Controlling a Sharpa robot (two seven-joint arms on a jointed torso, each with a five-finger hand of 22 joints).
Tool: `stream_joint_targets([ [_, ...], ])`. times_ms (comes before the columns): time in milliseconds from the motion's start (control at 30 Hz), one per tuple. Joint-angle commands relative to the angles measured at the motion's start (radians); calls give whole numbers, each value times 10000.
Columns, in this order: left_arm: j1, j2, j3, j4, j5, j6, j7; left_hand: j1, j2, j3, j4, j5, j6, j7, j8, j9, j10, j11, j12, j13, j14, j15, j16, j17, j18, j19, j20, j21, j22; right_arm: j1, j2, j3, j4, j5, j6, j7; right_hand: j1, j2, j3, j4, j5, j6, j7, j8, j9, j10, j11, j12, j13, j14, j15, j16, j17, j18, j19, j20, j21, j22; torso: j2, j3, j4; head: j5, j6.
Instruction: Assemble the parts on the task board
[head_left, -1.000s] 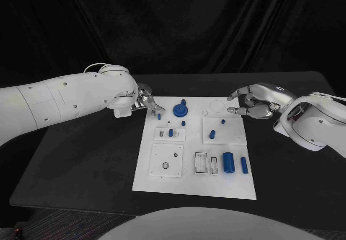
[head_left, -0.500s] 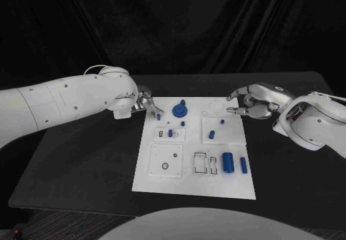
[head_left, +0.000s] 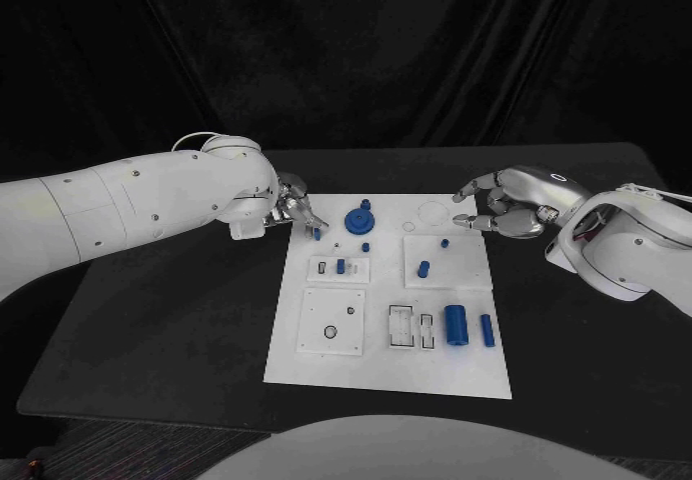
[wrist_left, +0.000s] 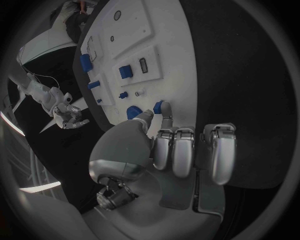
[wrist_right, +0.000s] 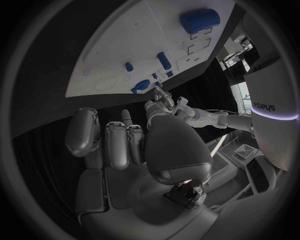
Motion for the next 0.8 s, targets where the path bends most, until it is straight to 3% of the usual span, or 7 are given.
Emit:
stream_joint_targets([
  [33, -21, 25, 9, -11, 12, 85, 212, 118, 16, 39, -90, 107, -61, -11, 11, -2, 1042, 37, 28, 2618, 1038, 47, 27, 2633, 61, 524, 30, -43, 2188, -27, -5, 4, 4, -57, 54, -63, 82, -13, -26, 28, 48, 72, -4, -41, -13, -12, 60, -56, 1218, 618, 64, -46, 336, 71, -40, -3, -65, 1485, 3, 6, 2, -17, -1],
  [267, -29, 32, 9, -31, 12, 110, 231, 197, 18, 81, -167, 248, -76, -12, -8, -10, 1042, 35, 28, 2618, 1038, 47, 27, 2633, 63, 518, 31, -52, 2186, -29, -5, 4, 0, -57, 56, -75, 104, -15, -22, 18, 74, 78, -4, -48, -24, -18, 59, -72, 1199, 616, 62, -59, 320, 75, -46, -5, -92, 1479, 0, 7, 4, -20, -1],
  [500, -37, 47, 9, -38, 12, 148, 239, 433, 21, 264, -419, 669, -72, -39, -36, -30, 1042, 16, 28, 2618, 1038, 35, 27, 2633, 65, 515, 24, -63, 2190, -41, 7, 4, -25, -57, 83, -101, 111, -11, -18, 15, 79, 80, -2, -49, -26, -23, 59, -79, 1190, 617, 62, -56, 324, 75, -46, -5, -94, 1479, 4, 9, 8, -16, -1],
  [800, -46, 51, 9, -45, 12, 170, 245, 601, 28, 499, -616, 730, -70, -58, -62, -50, 1042, -2, 28, 2618, 1038, 19, 27, 2633, 68, 510, 11, -75, 2191, -65, 21, 4, -51, -57, 111, -122, 189, 7, 17, -30, 113, 92, 3, -59, -41, -23, 60, -92, 1173, 616, 61, -69, 308, 80, -52, -6, -131, 1470, -6, 9, 7, -9, -1],
])
